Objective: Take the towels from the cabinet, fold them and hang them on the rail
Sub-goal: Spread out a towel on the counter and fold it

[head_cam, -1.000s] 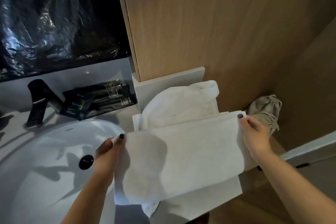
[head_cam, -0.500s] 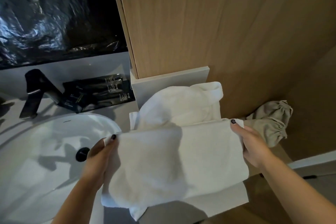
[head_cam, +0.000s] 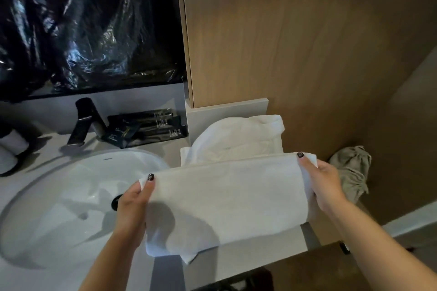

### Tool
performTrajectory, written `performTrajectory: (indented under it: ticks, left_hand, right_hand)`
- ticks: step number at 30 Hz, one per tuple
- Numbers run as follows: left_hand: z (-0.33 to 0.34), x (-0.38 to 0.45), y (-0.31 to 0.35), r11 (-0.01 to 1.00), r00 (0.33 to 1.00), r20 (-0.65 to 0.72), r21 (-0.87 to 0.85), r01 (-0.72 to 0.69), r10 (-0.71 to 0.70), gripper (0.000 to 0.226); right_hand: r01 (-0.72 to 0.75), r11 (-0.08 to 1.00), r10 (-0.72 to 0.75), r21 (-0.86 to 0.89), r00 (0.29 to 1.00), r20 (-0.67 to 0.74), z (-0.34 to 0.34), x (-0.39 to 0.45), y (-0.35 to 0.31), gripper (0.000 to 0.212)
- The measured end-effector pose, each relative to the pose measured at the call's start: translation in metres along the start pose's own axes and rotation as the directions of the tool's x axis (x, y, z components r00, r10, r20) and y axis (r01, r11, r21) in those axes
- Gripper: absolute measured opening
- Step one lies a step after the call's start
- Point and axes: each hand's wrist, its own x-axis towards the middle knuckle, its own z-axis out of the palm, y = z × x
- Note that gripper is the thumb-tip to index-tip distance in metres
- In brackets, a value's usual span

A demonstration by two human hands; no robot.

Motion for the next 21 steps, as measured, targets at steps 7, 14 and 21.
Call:
performTrajectory:
  ticks: [7, 14, 21]
  left_hand:
    - [-0.055, -0.055, 0.009, 0.986, 0.987, 0.025, -0.057, -0.156, 0.158, 0.022]
    - [-0.125, -0.100, 0.002, 0.994, 0.996, -0.021, -0.065, -0.090, 0.089, 0.019]
    - [-0.170, -0.098, -0.061, 0.988, 0.994, -0.113, 0.149, 0.024, -0.007, 0.059]
  right_hand:
    - [0.166, 0.986, -0.168, -0.023, 0.982, -0.085, -0.004, -0.091, 0.003, 0.017]
    - [0.330, 0.941, -0.330, -0.077, 0.944, 0.012, -0.008, -0.164, 0.035, 0.045]
    - [0.306, 0.915, -0.281, -0.262, 0.951, 0.128, 0.025, -0.170, 0.072, 0.050]
